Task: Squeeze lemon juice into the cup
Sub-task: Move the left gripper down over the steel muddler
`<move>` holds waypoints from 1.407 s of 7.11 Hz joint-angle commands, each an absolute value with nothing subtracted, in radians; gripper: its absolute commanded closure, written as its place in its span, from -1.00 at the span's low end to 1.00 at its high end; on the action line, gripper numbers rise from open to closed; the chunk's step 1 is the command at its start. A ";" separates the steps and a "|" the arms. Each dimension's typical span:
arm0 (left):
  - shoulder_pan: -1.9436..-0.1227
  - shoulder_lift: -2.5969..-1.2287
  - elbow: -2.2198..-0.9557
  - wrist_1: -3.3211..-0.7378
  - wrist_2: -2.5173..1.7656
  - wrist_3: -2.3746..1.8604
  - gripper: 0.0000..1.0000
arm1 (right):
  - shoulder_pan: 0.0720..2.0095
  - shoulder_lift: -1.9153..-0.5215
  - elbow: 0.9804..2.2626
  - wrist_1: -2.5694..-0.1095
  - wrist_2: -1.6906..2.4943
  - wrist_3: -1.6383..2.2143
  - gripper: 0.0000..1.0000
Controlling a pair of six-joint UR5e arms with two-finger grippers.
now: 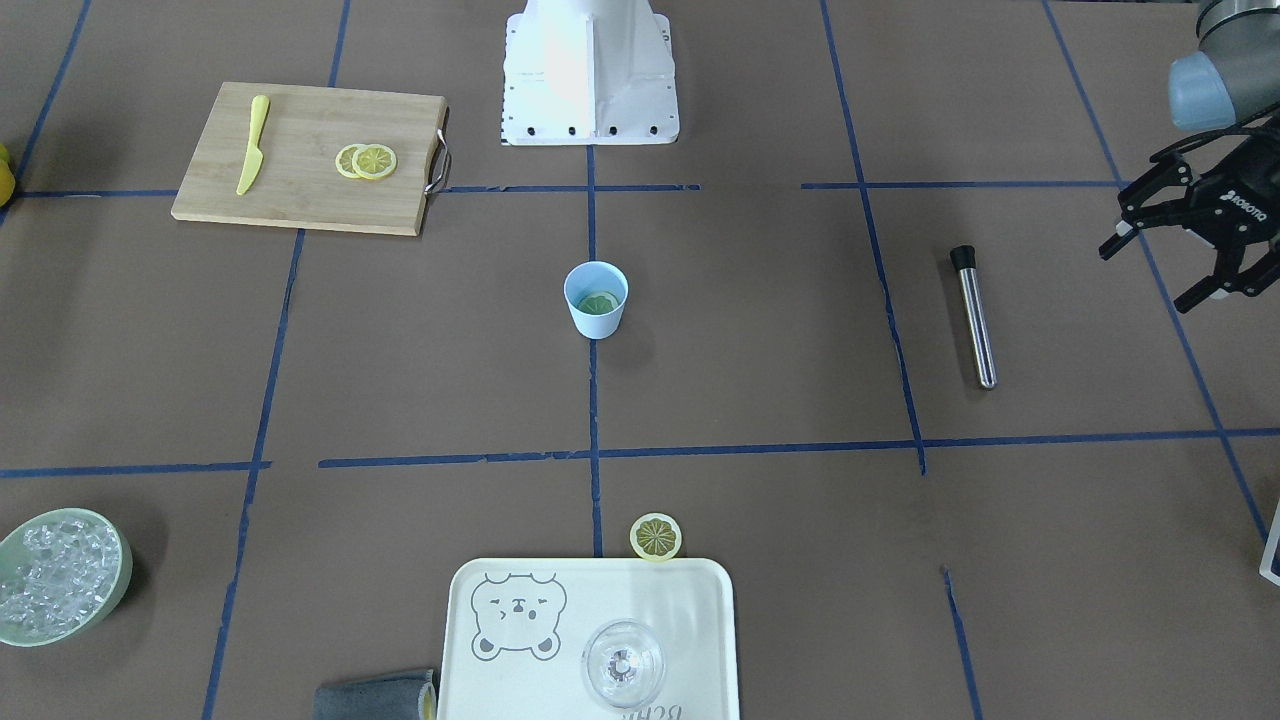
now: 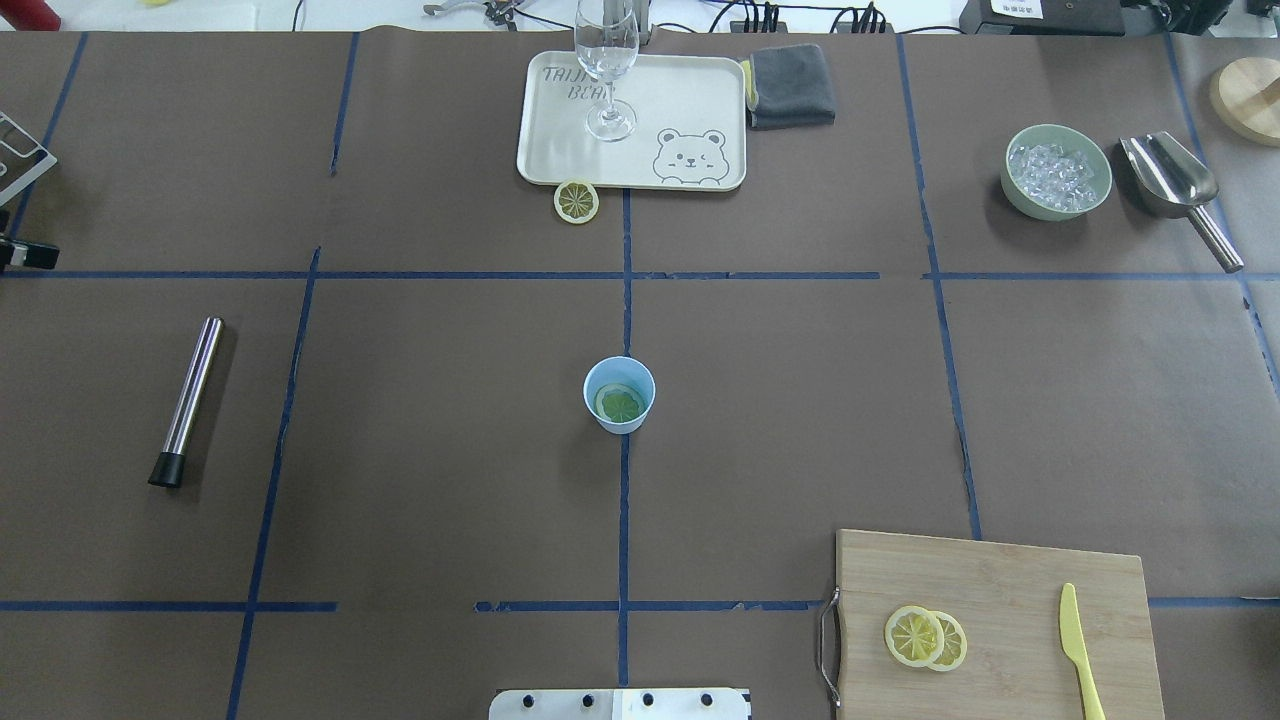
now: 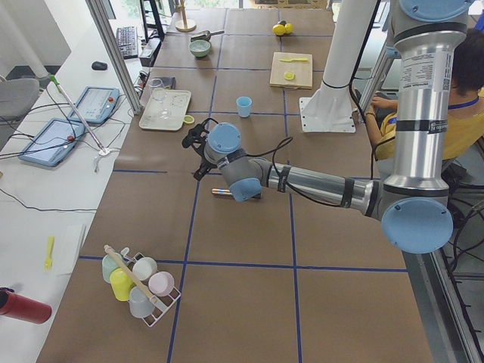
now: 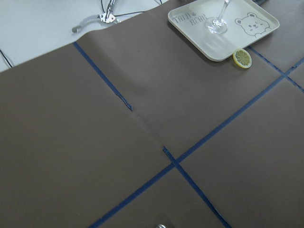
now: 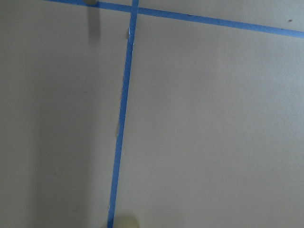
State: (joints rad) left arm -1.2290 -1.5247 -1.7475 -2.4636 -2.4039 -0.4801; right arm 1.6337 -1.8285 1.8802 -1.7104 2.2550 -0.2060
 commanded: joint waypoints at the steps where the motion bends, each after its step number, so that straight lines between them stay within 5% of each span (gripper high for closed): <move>1: -1.082 -1.485 -1.732 -2.467 -2.197 -0.681 -0.87 | 1.634 -1.830 1.878 -1.710 2.253 -0.207 -1.00; 3: -0.967 -1.496 -1.704 -2.465 -2.041 -0.828 -0.32 | 1.634 -1.838 1.879 -1.710 2.253 -0.215 -1.00; 10: -0.827 -1.598 -1.583 -2.454 -1.881 -0.839 -0.28 | 1.652 -1.859 1.875 -1.710 2.252 -0.238 -1.00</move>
